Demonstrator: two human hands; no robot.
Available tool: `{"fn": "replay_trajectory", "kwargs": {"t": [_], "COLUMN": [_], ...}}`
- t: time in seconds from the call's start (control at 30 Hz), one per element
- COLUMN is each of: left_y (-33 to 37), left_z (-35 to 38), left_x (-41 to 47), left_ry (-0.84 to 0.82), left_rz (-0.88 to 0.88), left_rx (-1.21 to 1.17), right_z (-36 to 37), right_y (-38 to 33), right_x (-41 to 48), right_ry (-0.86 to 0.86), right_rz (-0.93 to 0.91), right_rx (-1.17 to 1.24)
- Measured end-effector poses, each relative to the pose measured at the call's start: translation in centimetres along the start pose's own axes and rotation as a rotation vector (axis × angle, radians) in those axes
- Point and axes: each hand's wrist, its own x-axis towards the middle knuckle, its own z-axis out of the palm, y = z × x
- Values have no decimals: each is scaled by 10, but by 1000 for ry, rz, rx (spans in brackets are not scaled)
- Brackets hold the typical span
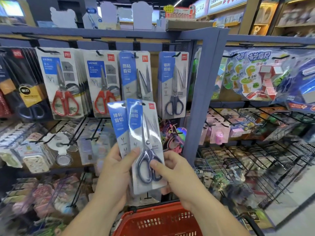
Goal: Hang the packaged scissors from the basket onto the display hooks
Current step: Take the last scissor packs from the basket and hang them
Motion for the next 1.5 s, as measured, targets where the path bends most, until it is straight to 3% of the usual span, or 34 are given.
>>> {"fn": "replay_trajectory", "kwargs": {"t": [0.23,0.53,0.83,1.13,1.33,1.5], "left_y": [-12,2,36,58,69,71], "left_z": [5,-12,-15,0,17,31], "left_x": [-10,9,28,48,60,72], "left_ry": [-83,45,51,-50,-83,-121], "left_rz": [-139,5,114,195,218,209], "left_rx": [-134,274,324,325,395,473], "right_z": [-10,-42,-51,-42,-49,-57], "right_y": [9,-20,-67,-71,-62,-56], "right_x": [-3,8,57,94,93,99], "right_ry": [82,184,252,384,482,528], "right_rz": [-142,-295,-461,-359,-434,-352], "right_rx": [96,130,118,173,90,29]}}
